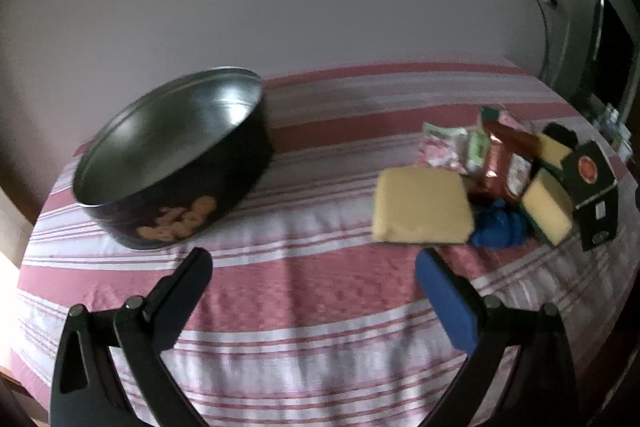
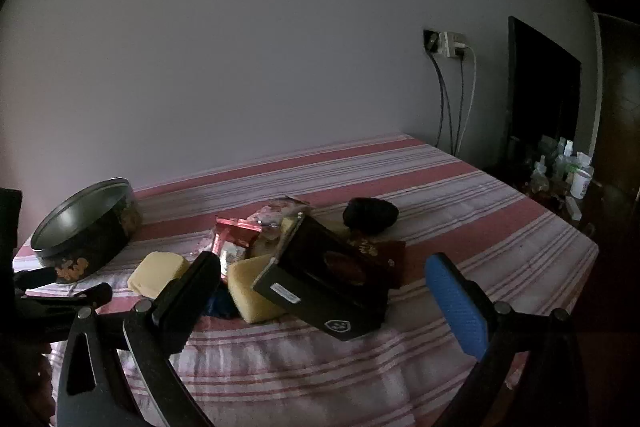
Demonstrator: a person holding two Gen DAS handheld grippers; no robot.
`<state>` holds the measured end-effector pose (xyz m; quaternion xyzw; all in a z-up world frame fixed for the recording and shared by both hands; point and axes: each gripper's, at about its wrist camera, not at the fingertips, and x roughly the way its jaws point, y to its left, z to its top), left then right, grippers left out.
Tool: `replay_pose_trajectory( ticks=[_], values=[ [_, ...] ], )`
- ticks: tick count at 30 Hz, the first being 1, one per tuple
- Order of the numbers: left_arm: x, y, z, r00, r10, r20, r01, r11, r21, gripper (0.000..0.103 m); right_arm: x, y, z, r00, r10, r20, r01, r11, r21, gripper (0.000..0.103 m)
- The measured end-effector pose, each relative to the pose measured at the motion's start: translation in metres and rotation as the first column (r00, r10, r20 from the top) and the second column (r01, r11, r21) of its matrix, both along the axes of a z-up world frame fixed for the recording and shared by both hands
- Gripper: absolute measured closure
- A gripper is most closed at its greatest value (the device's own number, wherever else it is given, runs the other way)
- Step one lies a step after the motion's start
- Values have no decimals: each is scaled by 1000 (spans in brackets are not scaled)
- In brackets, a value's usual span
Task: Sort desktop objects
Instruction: 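Grasp the yellow sponge from the pile with the left tool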
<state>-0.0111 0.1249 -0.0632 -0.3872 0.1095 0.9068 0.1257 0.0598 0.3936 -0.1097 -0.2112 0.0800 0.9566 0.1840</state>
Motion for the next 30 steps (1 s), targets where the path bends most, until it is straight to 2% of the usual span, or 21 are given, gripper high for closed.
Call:
replay_pose_trajectory(
  ticks=[2, 4, 5, 10, 19, 22, 23, 25, 30],
  values=[
    [-2, 7, -4, 999, -25, 25, 25, 1000, 6, 2, 2, 3, -2, 1000, 14, -4, -14, 1000, 1, 0],
    [-3, 15, -7, 997, -61, 54, 60, 998, 16, 11, 3, 4, -3, 1000, 20, -13, -20, 1000, 4, 0],
    [-4, 22, -9, 994, -82, 69, 81, 997, 14, 13, 4, 4, -3, 1000, 24, -18, -24, 1000, 5, 1],
    [-16, 48, -16, 991, -97, 96, 99, 995, -12, 13, 2, 10, -8, 1000, 22, -18, -22, 1000, -6, 1],
    [-46, 85, -35, 977, -81, 199, 87, 996, -18, 14, 9, 32, -16, 1000, -5, 1, 5, 999, -40, 1],
    [-55, 85, -39, 970, -79, 228, 69, 996, 52, 24, 8, 37, -16, 1000, -9, 5, 9, 999, -44, 1],
    [-57, 83, -38, 972, -74, 225, 63, 996, 55, 28, 8, 38, -17, 1000, -10, 6, 10, 999, -45, 1],
    [-58, 79, -34, 977, -78, 200, 67, 996, 59, 46, 8, 40, -17, 1000, -8, 6, 9, 999, -45, 1],
    [-57, 77, -35, 982, -106, 153, 98, 993, 59, 49, 8, 41, -18, 1000, -8, 7, 9, 999, -48, 1]
  ],
)
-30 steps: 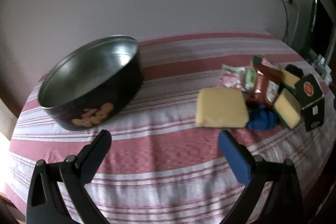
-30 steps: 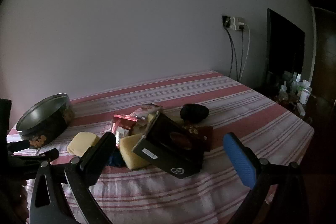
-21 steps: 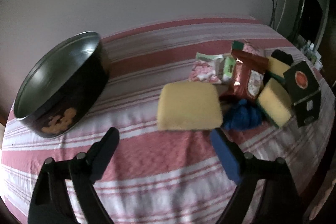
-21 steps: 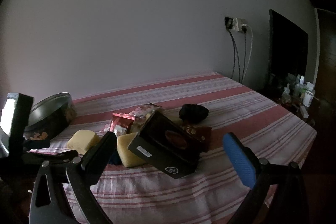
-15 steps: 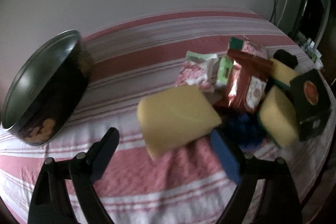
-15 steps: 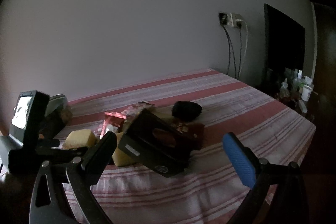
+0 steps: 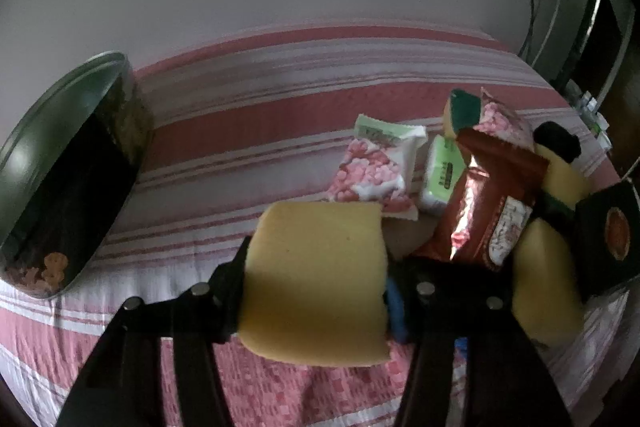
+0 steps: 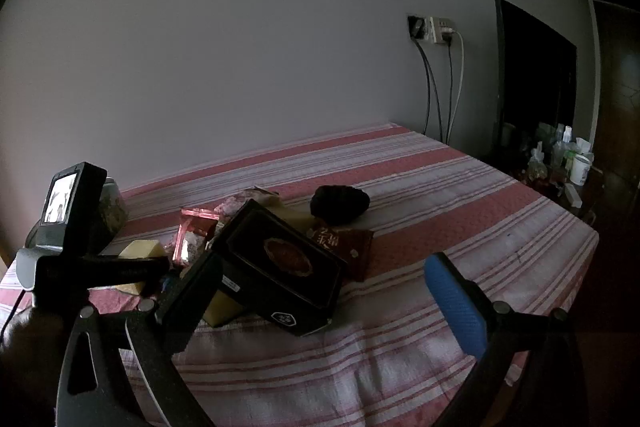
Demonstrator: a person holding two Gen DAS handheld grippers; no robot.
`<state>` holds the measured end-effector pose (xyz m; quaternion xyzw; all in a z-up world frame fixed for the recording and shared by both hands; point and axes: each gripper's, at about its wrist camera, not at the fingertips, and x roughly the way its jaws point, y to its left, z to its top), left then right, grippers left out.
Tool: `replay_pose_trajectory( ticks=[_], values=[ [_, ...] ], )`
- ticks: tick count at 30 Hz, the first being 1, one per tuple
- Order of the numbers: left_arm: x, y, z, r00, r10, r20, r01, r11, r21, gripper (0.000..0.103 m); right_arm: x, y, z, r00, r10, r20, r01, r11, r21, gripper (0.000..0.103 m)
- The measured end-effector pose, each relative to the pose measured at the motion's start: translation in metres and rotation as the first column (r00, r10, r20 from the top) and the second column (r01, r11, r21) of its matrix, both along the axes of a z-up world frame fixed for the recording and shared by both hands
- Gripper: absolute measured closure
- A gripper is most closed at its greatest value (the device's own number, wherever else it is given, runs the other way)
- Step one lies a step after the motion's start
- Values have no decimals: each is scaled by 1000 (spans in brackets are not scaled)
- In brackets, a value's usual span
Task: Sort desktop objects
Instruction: 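Grasp the yellow sponge from the pile with the left tool, then grasp the black gold-labelled box with the right tool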
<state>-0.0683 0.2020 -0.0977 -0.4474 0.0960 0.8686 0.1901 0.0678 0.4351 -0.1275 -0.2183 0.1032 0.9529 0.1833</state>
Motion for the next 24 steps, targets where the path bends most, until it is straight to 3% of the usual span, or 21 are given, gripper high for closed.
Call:
replay_pose_trajectory(
  ticks=[7, 13, 19, 24],
  values=[
    [13, -13, 16, 998, -2, -62, 5, 999, 37, 49, 0, 5, 1, 1000, -3, -3, 3, 1000, -26, 1],
    [35, -15, 45, 978, -14, -209, 7, 999, -36, 49, -23, -4, 2, 993, 114, 6, -113, 992, -62, 1],
    [35, -17, 49, 977, -24, -211, 10, 998, -65, 49, -63, -13, -4, 962, 224, 158, -239, 968, 78, 1],
    [38, -22, 50, 981, -2, -196, -9, 998, -57, 49, -94, 2, -22, 907, 312, 282, -326, 945, 4, 4]
  ],
)
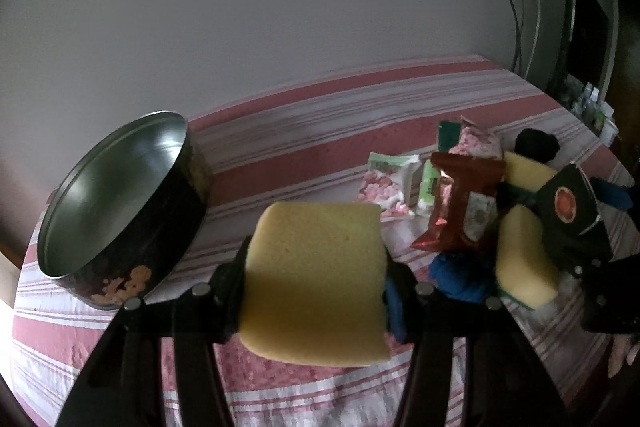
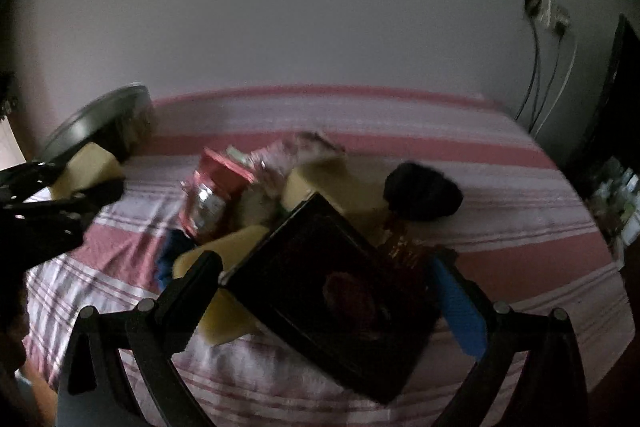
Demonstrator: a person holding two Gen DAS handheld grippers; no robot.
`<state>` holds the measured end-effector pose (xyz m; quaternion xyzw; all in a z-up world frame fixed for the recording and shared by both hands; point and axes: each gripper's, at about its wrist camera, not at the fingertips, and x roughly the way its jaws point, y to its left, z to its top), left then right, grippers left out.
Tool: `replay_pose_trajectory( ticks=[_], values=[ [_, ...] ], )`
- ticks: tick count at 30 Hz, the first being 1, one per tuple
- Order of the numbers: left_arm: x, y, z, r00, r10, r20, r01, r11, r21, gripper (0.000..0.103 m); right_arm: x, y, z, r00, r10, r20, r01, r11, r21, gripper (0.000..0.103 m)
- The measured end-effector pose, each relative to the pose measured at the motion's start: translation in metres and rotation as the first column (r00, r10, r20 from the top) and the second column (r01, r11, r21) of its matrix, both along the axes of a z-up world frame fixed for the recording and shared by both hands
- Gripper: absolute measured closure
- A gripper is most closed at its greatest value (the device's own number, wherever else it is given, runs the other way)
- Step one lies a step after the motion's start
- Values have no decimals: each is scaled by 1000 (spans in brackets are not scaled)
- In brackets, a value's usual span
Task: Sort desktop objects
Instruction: 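Grasp the black gold-labelled box with the right tool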
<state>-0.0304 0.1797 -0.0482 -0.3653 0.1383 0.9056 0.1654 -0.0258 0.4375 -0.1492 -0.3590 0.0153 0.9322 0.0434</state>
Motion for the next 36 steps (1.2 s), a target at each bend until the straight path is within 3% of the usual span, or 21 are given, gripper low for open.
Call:
replay_pose_trajectory(
  ticks=[6, 9, 10, 11, 13, 24, 25, 27, 29, 33, 36],
  values=[
    [-1, -8, 0, 1000, 16, 2, -16, 1000, 14, 49, 9, -6, 6, 999, -5, -46, 6, 1000, 26, 21],
    [0, -11, 1, 1000, 16, 0, -16, 1000, 22, 49, 17, -8, 18, 996, -25, -89, 24, 999, -23, 28],
    [0, -12, 2, 1000, 16, 0, -16, 1000, 26, 49, 21, -6, 23, 993, -37, -111, 32, 998, -53, 33],
    [0, -13, 3, 1000, 16, -2, -16, 999, 29, 49, 24, -5, 28, 990, -48, -130, 38, 996, -79, 56],
    [0, -14, 4, 1000, 18, -3, -18, 999, 33, 49, 23, -4, 32, 987, -65, -146, 47, 991, -124, 60],
    [1, -21, 4, 1000, 23, 10, -24, 999, 46, 49, 20, 0, 30, 987, -87, -134, 65, 985, -159, 58],
    [1, -21, 4, 1000, 24, 12, -24, 999, 47, 49, 22, 1, 30, 987, -84, -135, 62, 986, -158, 55],
    [0, -20, 3, 1000, 23, 15, -23, 999, 44, 49, 24, -3, 29, 989, -71, -130, 54, 989, -136, 28],
    [0, -20, 2, 1000, 24, 17, -25, 999, 42, 49, 26, -8, 25, 991, -63, -122, 51, 994, -96, 15],
    [0, -19, 1, 999, 24, 22, -25, 999, 37, 48, 21, -10, 4, 995, -85, -51, 83, 996, -30, 14],
    [0, -17, 0, 999, 22, 23, -23, 999, 32, 48, 22, -1, -2, 994, -92, -65, 88, 994, -60, 14]
  ],
)
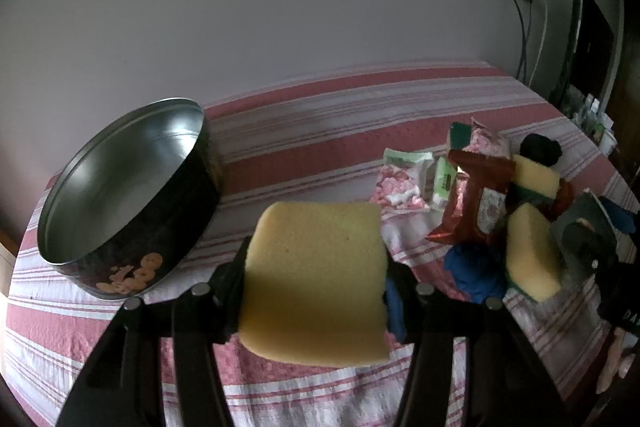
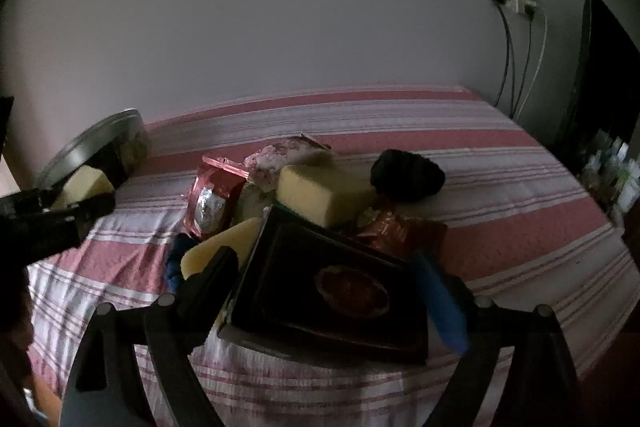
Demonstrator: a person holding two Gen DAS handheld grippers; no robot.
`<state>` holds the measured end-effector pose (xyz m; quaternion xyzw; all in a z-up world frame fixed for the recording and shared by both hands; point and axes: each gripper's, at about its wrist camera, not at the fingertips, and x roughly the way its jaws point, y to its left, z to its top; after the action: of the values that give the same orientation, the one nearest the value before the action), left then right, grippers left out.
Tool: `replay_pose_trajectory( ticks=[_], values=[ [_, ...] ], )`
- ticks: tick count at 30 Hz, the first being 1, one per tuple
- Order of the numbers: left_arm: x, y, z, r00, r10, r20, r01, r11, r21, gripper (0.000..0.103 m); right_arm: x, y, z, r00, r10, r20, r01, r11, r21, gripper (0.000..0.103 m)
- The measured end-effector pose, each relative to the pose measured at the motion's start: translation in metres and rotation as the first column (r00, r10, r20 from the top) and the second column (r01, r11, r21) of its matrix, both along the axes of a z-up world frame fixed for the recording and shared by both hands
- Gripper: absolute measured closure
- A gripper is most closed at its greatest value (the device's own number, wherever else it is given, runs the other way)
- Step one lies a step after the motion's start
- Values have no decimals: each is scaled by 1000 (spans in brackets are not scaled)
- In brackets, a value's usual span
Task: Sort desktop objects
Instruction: 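Grasp the black gold-labelled box with the right tool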
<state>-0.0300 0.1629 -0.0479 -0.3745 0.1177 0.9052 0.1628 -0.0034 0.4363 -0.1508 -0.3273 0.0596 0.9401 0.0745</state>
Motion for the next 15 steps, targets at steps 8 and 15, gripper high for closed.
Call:
replay_pose_trajectory(
  ticks=[8, 15],
  values=[
    [0, 7, -5, 1000, -11, 20, 11, 1000, -1, 48, 8, 0, 17, 997, 51, -54, -52, 999, -16, 53],
    [4, 5, -4, 1000, -16, 11, 16, 1000, 2, 48, 13, 15, 22, 995, 38, -93, -51, 988, -147, 56]
  ],
)
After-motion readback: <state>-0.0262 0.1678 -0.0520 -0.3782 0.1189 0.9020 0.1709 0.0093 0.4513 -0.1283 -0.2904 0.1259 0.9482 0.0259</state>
